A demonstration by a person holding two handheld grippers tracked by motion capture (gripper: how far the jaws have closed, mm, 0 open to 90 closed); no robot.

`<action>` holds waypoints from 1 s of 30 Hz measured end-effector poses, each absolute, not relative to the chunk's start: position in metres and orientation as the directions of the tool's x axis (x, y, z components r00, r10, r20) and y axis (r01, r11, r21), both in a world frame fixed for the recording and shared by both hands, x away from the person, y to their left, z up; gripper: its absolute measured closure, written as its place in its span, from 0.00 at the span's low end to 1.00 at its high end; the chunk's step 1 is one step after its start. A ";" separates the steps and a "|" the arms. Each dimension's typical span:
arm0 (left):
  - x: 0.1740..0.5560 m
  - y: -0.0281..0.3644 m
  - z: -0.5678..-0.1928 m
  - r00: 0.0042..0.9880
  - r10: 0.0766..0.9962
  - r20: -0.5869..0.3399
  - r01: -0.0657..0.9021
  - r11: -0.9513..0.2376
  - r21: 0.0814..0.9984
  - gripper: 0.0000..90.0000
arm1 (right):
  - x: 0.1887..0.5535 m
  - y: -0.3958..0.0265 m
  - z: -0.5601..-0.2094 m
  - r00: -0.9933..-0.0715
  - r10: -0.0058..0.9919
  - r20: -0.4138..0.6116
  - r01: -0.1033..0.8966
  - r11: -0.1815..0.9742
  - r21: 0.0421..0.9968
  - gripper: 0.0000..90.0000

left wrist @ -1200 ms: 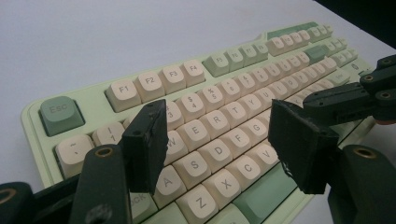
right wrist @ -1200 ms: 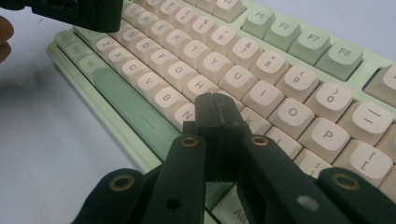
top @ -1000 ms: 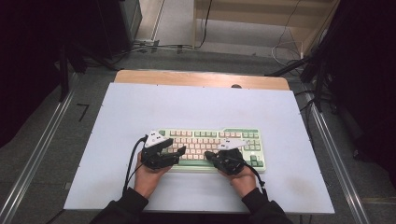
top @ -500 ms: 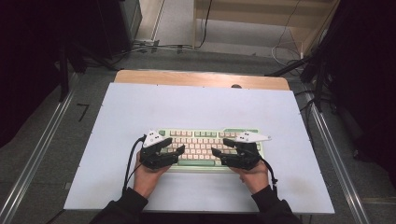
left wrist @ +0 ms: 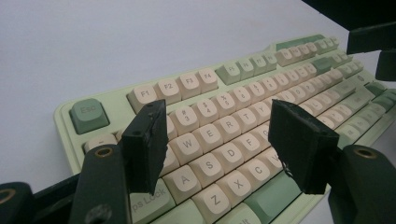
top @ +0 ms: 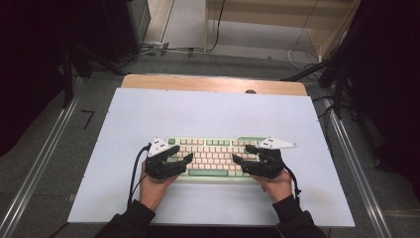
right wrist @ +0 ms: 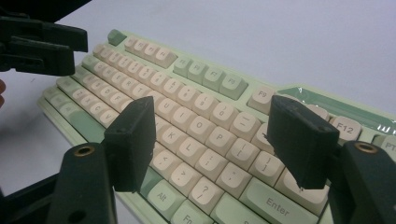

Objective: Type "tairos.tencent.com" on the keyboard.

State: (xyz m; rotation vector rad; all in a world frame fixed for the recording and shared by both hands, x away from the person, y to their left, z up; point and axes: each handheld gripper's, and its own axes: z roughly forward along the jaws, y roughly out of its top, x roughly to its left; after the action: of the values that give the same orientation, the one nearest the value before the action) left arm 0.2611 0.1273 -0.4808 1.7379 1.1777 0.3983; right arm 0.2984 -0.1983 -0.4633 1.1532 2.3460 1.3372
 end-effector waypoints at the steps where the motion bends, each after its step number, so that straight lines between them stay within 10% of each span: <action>1: 0.261 0.128 -0.481 0.478 0.847 -0.232 0.531 -0.068 0.845 0.42 | 0.299 -0.198 -0.464 -0.674 0.714 0.189 0.528 0.286 0.800 0.34; 30: 0.244 0.164 -0.473 0.378 0.906 -0.193 0.505 -0.027 0.863 0.30 | 0.296 -0.248 -0.461 -0.563 0.814 0.142 0.552 0.243 0.798 0.23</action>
State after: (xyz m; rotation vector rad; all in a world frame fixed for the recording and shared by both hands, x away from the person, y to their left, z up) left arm 0.2439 0.1638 -0.4726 1.6764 1.2634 0.5219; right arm 0.2956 -0.2477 -0.4607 1.2664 2.2184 1.2284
